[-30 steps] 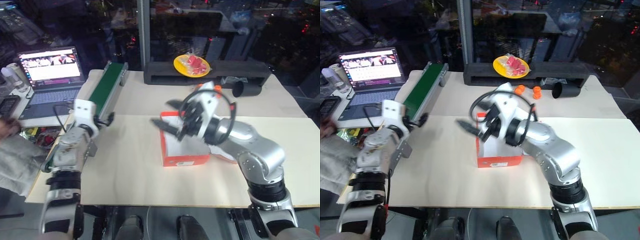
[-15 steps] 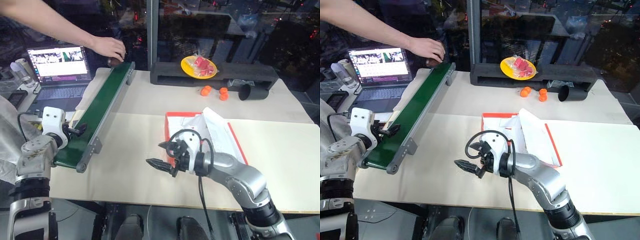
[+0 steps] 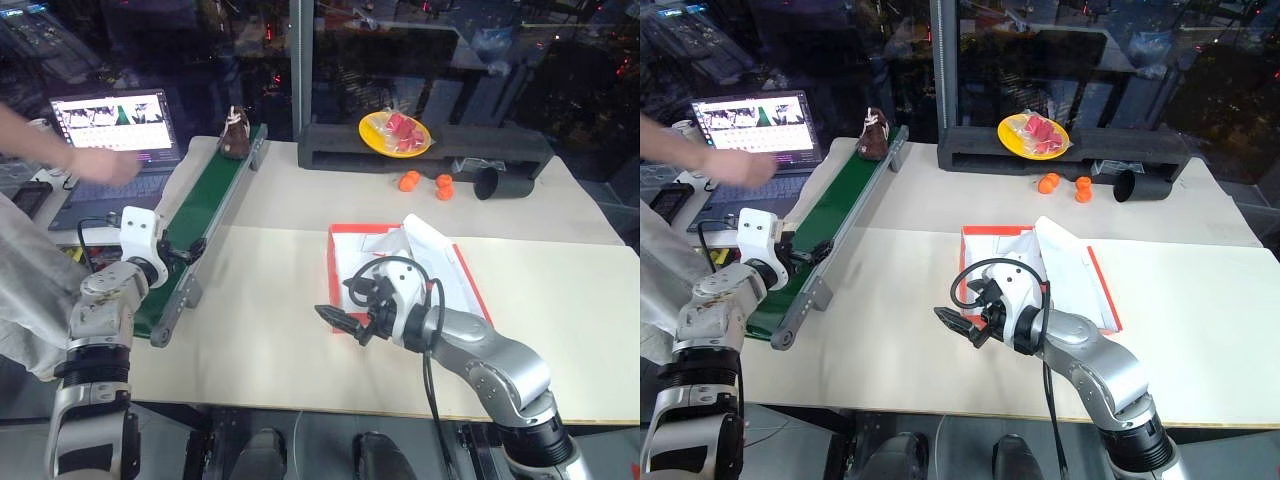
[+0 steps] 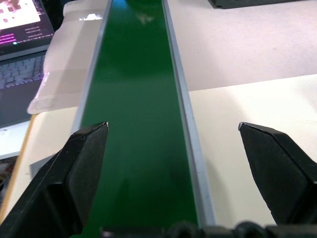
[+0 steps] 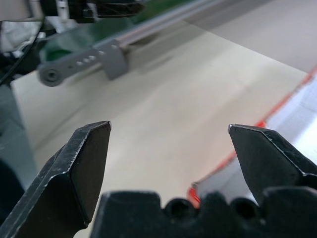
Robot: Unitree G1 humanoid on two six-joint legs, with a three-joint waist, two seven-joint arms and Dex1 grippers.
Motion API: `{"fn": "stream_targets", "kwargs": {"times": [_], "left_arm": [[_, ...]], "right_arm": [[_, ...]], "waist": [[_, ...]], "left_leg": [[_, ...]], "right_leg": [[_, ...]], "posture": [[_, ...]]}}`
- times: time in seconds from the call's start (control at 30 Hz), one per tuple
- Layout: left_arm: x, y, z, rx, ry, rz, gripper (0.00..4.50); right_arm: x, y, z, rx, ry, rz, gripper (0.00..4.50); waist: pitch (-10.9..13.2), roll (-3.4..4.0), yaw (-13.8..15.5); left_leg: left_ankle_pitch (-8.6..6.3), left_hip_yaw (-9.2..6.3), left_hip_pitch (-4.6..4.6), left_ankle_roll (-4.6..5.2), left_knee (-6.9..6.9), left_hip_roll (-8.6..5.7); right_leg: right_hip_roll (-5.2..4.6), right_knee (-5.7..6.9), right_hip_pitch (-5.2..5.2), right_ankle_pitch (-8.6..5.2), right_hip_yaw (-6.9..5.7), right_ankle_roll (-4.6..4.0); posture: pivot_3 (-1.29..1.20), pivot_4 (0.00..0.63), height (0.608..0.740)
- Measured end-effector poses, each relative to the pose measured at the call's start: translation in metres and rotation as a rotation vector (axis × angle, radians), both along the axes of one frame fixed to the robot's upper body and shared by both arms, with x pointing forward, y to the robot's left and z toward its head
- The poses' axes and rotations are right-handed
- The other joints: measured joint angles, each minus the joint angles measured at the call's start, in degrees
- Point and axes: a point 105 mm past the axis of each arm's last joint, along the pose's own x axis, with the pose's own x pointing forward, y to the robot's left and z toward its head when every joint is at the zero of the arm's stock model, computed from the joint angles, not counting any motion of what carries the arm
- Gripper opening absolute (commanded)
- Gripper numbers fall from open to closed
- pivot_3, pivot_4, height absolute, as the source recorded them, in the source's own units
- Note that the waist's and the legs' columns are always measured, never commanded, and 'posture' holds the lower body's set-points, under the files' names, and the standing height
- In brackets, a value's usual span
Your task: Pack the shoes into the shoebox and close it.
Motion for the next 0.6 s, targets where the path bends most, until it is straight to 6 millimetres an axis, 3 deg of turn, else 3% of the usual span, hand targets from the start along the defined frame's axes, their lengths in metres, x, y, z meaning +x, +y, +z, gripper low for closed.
{"fn": "stream_targets", "kwargs": {"times": [0.6], "left_arm": [[0.006,0.009,-0.004,0.092,-0.051,0.077,4.5]], "right_arm": [[0.007,-0.014,0.0,-0.003,0.003,-0.101,4.47]], "waist": [[0.0,-0.03,0.0]], "left_leg": [[0.0,0.01,0.0,0.0,0.0,0.0]], "right_leg": [[0.0,0.0,0.0,0.0,0.0,0.0]], "posture": [[0.0,0.15,0.734]]}}
